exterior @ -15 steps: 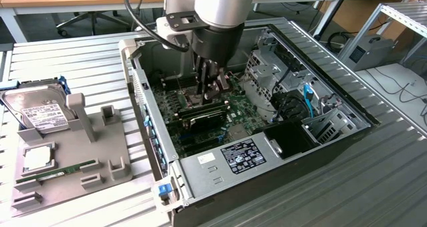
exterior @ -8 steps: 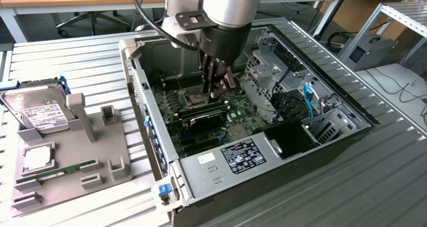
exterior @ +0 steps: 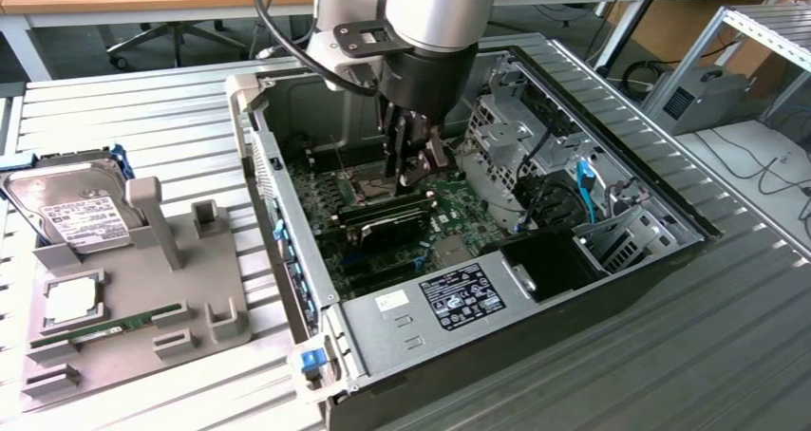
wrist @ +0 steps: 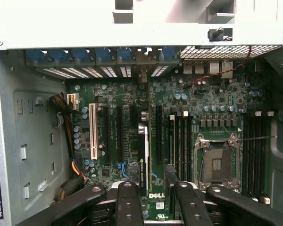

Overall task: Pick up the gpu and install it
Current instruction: 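Press down on the gpu until it lock into place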

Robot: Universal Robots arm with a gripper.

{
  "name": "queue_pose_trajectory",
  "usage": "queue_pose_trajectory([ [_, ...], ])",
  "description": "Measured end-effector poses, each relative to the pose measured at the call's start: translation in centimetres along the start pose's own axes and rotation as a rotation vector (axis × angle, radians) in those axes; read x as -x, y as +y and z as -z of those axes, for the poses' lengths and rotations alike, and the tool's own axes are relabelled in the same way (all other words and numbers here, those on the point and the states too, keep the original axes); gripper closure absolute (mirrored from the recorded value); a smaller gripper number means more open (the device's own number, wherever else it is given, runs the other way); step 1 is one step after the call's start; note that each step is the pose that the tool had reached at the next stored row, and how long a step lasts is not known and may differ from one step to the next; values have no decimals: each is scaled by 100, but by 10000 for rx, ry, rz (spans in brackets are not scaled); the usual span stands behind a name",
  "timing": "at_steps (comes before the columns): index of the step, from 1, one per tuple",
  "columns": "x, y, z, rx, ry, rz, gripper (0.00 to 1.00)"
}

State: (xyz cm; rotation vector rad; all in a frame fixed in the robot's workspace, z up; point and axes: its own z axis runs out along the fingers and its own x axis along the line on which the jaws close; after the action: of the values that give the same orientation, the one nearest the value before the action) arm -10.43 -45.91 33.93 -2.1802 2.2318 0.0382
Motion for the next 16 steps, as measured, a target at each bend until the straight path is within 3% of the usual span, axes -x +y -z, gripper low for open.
queue_pose_trajectory([
  [6,0,0,0,0,0,0,67],
  [10,0,0,0,1,0,0,89],
  [16,0,0,0,0,0,0,89],
])
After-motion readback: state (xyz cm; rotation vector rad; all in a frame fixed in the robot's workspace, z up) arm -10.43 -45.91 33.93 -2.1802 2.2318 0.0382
